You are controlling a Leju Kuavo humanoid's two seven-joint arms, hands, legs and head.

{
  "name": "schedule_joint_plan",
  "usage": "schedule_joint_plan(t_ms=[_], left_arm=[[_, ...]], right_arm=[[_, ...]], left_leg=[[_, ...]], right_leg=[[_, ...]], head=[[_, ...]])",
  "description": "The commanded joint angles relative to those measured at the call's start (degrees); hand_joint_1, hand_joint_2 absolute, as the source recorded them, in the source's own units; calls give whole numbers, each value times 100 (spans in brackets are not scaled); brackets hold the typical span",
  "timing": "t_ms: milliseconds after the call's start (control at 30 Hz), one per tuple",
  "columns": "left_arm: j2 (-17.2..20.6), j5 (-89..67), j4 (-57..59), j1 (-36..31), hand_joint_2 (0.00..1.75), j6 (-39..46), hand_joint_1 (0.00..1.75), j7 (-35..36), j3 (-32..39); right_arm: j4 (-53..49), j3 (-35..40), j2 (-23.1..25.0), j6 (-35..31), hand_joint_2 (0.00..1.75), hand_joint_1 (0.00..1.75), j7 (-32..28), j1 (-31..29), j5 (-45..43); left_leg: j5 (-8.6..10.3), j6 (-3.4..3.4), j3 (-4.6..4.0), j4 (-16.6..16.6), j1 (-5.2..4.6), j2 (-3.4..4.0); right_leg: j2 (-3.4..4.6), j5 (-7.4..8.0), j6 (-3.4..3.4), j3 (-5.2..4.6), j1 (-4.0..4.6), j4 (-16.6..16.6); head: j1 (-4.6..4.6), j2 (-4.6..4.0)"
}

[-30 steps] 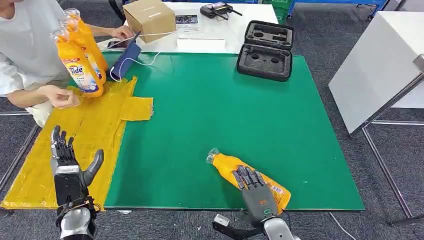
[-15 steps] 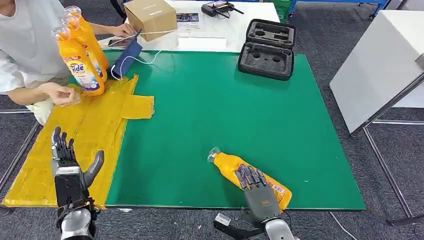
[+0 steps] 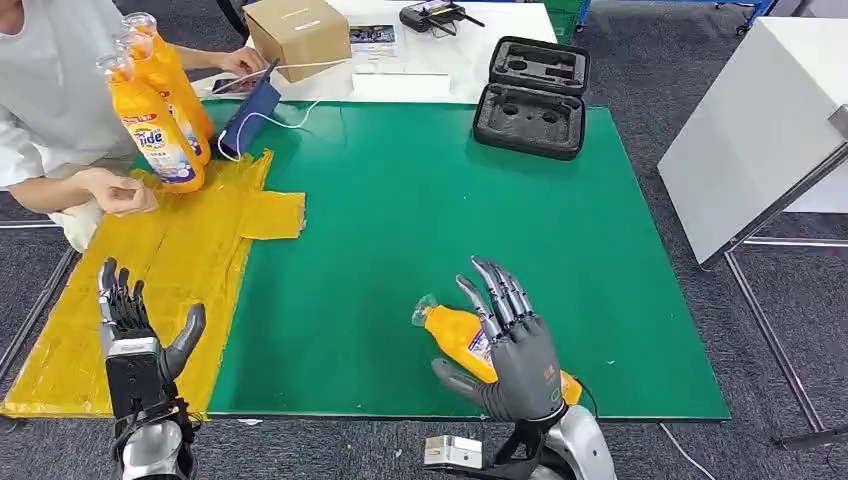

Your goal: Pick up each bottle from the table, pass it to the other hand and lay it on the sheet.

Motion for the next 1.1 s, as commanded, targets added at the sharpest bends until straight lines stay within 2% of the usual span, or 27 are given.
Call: schedule_joint_plan(t_ms=[33, 267, 300, 333, 367, 433, 467, 700, 767, 833, 867, 900, 1000, 1067, 1100], left_arm=[[-27, 126, 171, -42, 175, 22, 0, -11, 144], [-29, 126, 165, -35, 175, 24, 0, -12, 155], [-37, 129, 143, -24, 175, 24, 0, -13, 171], [-42, 134, 131, -24, 175, 21, 0, -14, 184], [-44, 139, 123, -29, 175, 6, 0, -17, 189], [-44, 140, 107, -24, 175, 0, 0, -17, 204], [-46, 143, 109, -25, 175, -7, 0, -13, 217], [-61, 140, 179, -40, 175, -48, 0, 11, 224], [-64, 134, 170, -37, 175, -51, 0, 21, 215], [-61, 129, 179, -50, 175, -57, 0, 31, 208], [-61, 129, 179, -50, 175, -57, 0, 31, 208], [-61, 129, 179, -50, 175, -57, 0, 31, 208], [-61, 129, 179, -50, 175, -57, 0, 31, 208], [-61, 129, 179, -50, 175, -57, 0, 31, 208], [-56, 128, 187, -58, 175, -58, 0, 34, 211]], right_arm=[[118, -217, 50, 293, 175, 0, 93, -70, 106], [154, -240, 44, 371, 175, 0, 194, -65, 209], [274, -276, 4, 616, 175, 0, 492, -56, 491], [392, -282, -49, 726, 175, 0, 615, -51, 640], [566, -283, -96, 826, 175, 0, 723, -36, 766], [790, -238, -201, 873, 175, 0, 942, 47, 1075], [856, -184, -292, 962, 175, 0, 1117, 89, 1229], [1168, -200, -546, 1010, 175, 0, 1763, 226, 1694], [1229, -180, -605, 1139, 175, 0, 1912, 222, 1775], [1326, -167, -642, 1212, 175, 0, 1993, 216, 1839], [1326, -167, -642, 1212, 175, 0, 1993, 216, 1839], [1326, -167, -642, 1212, 175, 0, 1993, 216, 1839], [1326, -167, -642, 1212, 175, 0, 1993, 216, 1839], [1326, -167, -642, 1212, 175, 0, 1993, 216, 1839], [1349, -156, -655, 1240, 175, 0, 2025, 212, 1871]], left_leg=[[-23, -8, 45, -1, 2, 9], [-25, -12, 42, -1, 3, 8], [-37, -15, 63, 2, 5, 12], [-20, -10, 33, -2, 3, 7], [-29, -12, 54, -3, 5, 9], [-40, -16, 78, -3, 8, 12], [-17, -9, 37, -8, 4, 3], [-39, -13, 73, -4, 7, 2], [-19, -10, 29, -6, 1, 0], [-38, -15, 62, -4, 6, 4], [-26, -12, 38, -4, 4, 1], [-33, -14, 58, -6, 4, 1], [-24, -11, 33, -4, 3, 3], [-41, -16, 65, -1, 5, 8], [-30, -12, 44, -4, 3, 4]], right_leg=[[10, -19, -7, 47, 2, -7], [10, -19, -9, 44, 2, -7], [14, -29, -12, 65, 4, -6], [9, -14, -7, 35, 3, -7], [11, -22, -9, 58, 5, -11], [15, -30, -13, 83, 8, -16], [5, -11, -6, 41, 4, -15], [7, -31, -9, 82, 6, -19], [4, -12, -5, 32, 1, -12], [8, -27, -10, 68, 5, -15], [5, -17, -7, 42, 4, -13], [5, -24, -9, 62, 4, -15], [7, -15, -7, 36, 3, -11], [12, -29, -11, 69, 5, -12], [7, -20, -7, 47, 3, -12]], head=[[0, 0], [-2, 0], [0, 0], [-2, 0], [-2, 0], [-2, 0], [-2, 0], [0, 0], [0, 0], [-2, 0], [-2, 0], [-2, 0], [-2, 0], [0, 0], [-2, 0]])
